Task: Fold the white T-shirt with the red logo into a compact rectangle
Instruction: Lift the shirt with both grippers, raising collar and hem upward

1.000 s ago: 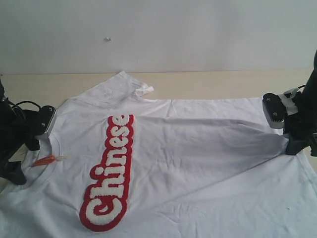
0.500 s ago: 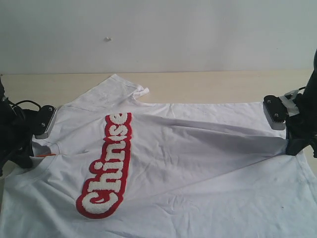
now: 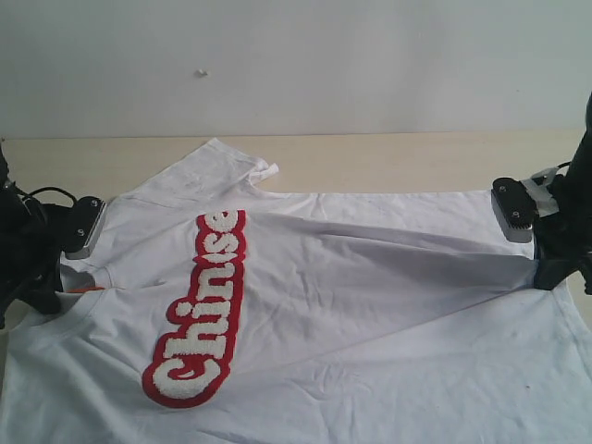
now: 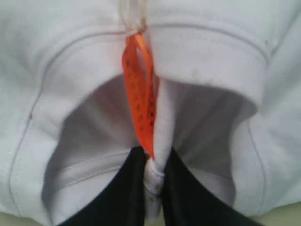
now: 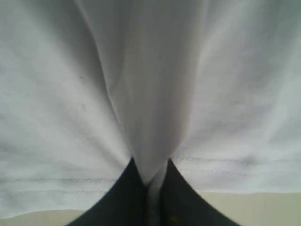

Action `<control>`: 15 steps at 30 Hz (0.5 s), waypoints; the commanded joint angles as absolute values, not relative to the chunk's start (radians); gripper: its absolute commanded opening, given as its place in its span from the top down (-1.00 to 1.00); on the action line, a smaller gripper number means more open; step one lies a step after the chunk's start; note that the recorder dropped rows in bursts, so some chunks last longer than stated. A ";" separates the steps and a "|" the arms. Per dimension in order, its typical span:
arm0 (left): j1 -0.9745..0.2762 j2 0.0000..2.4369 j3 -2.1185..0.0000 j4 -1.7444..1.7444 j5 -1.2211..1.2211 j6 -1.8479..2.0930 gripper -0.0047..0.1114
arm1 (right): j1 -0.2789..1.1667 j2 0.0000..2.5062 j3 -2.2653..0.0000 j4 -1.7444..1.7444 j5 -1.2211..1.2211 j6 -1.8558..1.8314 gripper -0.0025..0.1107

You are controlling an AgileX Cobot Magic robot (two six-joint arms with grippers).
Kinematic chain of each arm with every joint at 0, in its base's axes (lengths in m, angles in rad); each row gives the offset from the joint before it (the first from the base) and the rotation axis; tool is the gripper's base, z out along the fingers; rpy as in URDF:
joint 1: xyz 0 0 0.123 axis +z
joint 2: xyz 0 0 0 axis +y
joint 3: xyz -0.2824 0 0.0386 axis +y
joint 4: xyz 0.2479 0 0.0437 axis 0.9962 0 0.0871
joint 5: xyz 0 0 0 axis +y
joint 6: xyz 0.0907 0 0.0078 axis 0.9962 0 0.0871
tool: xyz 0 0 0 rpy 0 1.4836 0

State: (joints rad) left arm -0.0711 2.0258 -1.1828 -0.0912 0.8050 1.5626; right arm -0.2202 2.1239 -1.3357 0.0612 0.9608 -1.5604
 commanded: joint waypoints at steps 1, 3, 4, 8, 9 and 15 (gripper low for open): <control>-0.069 2.051 -1.174 -0.059 0.780 1.569 0.92 | -0.223 2.166 -1.315 0.036 0.956 -1.558 0.96; -0.069 2.051 -1.174 -0.059 0.780 1.569 0.92 | -0.223 2.166 -1.315 0.036 0.955 -1.480 0.96; -0.069 2.051 -1.174 -0.059 0.780 1.569 0.92 | -0.223 2.166 -1.315 0.036 0.955 -1.465 0.96; -0.069 2.051 -1.174 -0.065 0.783 1.540 0.92 | -0.223 2.166 -1.315 0.026 0.975 -1.464 0.96; -0.069 2.051 -1.174 -0.065 0.780 1.540 0.92 | -0.223 2.166 -1.315 0.023 0.978 -1.464 0.96; -0.069 2.042 -1.174 -0.063 0.748 1.551 0.92 | -0.223 2.136 -1.315 0.018 0.976 -1.480 0.96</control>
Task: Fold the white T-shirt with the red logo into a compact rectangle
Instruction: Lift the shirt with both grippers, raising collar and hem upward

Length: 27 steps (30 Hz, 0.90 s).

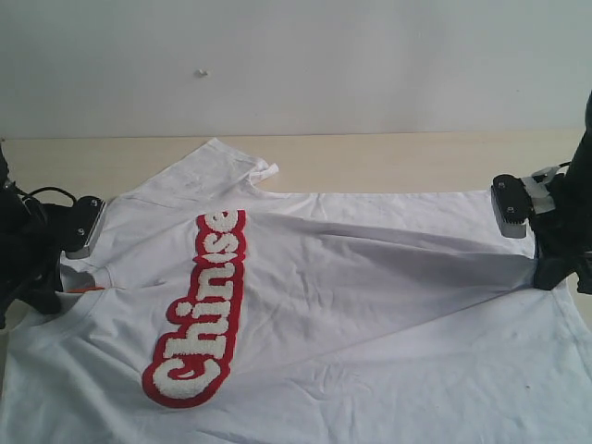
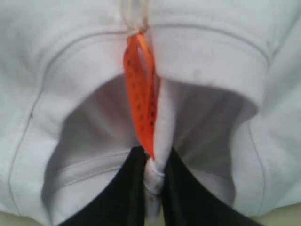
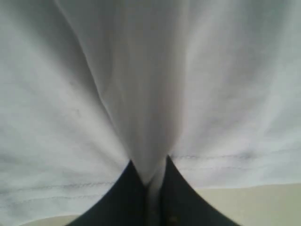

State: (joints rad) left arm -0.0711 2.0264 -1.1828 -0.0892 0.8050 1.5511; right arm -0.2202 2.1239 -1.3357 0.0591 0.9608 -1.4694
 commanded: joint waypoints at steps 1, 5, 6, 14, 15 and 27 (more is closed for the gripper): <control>-0.069 2.033 -1.174 -0.063 0.732 1.563 0.92 | -0.223 2.127 -1.315 0.018 0.970 -1.480 0.96; -0.069 1.990 -1.174 -0.074 0.711 1.563 0.92 | -0.223 2.108 -1.315 0.035 0.967 -1.480 0.96; -0.069 1.980 -1.174 -0.076 0.709 1.563 0.92 | -0.223 2.102 -1.315 0.045 0.967 -1.480 0.96; -0.069 1.845 -1.174 -0.082 0.732 1.531 0.92 | -0.221 1.924 -1.315 0.172 1.004 -1.509 0.96; -0.069 1.830 -1.174 -0.082 0.732 1.522 0.92 | -0.221 1.898 -1.315 0.176 1.007 -1.509 0.96; -0.034 1.594 -1.174 0.060 0.794 1.210 0.92 | -0.221 1.587 -1.315 0.268 1.080 -1.396 0.96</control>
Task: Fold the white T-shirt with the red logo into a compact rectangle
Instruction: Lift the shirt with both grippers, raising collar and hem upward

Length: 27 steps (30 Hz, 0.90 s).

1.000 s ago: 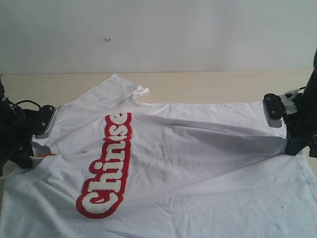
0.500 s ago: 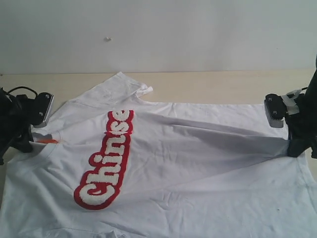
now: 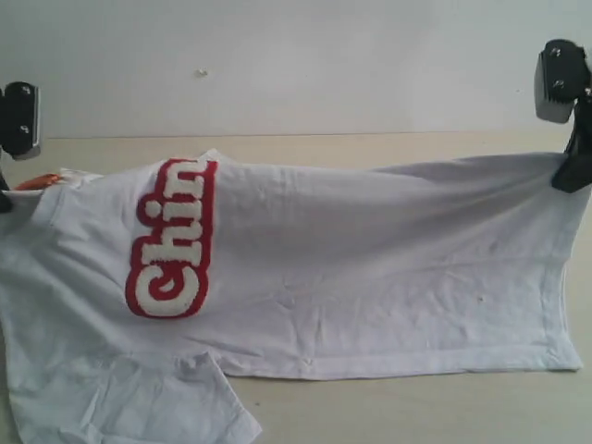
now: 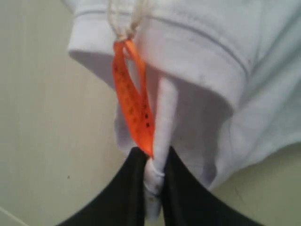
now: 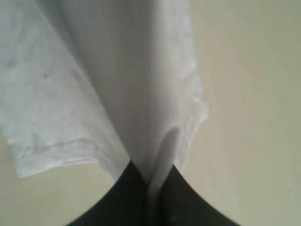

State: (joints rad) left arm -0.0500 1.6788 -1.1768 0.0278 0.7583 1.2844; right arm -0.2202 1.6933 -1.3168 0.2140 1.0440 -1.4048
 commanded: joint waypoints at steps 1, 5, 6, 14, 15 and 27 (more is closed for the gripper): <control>-0.034 1.566 -1.174 0.060 0.792 1.192 0.92 | -0.221 1.563 -1.315 0.297 1.089 -1.394 0.96; -0.034 1.453 -1.174 0.060 0.792 1.112 0.92 | -0.221 1.461 -1.315 0.353 1.104 -1.345 0.96; -0.034 1.420 -1.174 0.072 0.799 1.079 0.92 | -0.221 1.436 -1.315 0.353 1.108 -1.323 0.96; -0.031 1.242 -1.174 0.079 0.843 0.909 0.92 | -0.221 1.277 -1.315 0.328 1.203 -1.228 0.96; -0.031 1.218 -1.174 0.084 0.845 0.884 0.92 | -0.221 1.262 -1.315 0.330 1.199 -1.208 0.96; -0.031 0.983 -1.174 0.352 0.896 0.510 0.92 | -0.221 1.094 -1.315 0.406 1.119 -0.958 0.96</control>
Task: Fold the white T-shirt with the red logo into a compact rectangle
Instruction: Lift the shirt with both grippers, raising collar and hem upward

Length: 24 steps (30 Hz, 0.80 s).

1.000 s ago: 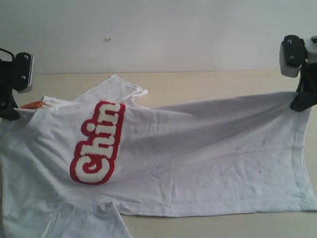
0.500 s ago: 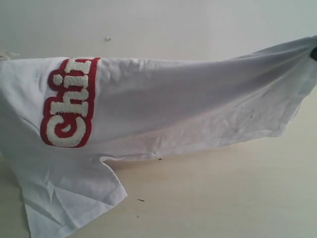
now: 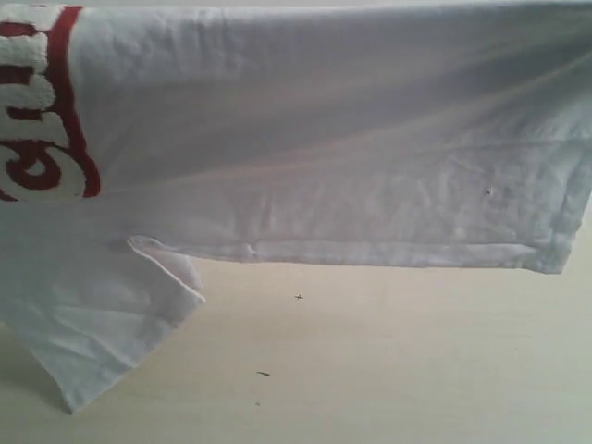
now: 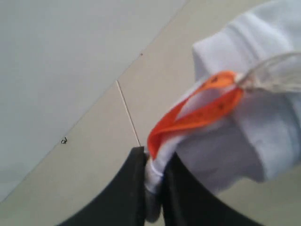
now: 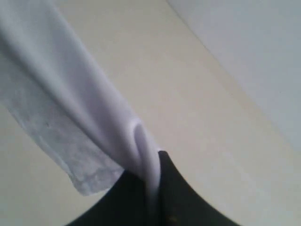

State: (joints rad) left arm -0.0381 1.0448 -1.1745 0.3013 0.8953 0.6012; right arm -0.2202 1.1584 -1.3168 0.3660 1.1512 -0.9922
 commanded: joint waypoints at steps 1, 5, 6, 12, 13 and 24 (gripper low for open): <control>-0.031 0.970 -1.174 0.352 0.896 0.498 0.92 | -0.221 1.080 -1.315 0.410 1.119 -0.956 0.96; -0.031 0.923 -1.174 0.356 0.911 0.489 0.92 | -0.221 1.037 -1.315 0.410 1.131 -0.912 0.96; -0.031 0.910 -1.174 0.359 0.917 0.489 0.92 | -0.221 1.026 -1.315 0.415 1.139 -0.912 0.96; -0.031 0.863 -1.186 0.329 0.957 0.493 0.92 | -0.221 0.974 -1.315 0.439 1.168 -0.885 0.96; -0.031 0.863 -1.186 0.300 0.970 0.498 0.92 | -0.221 0.971 -1.315 0.443 1.186 -0.885 0.96; -0.031 0.969 -1.186 -0.014 1.130 0.750 0.92 | -0.116 1.006 -1.275 0.312 1.221 -0.799 0.96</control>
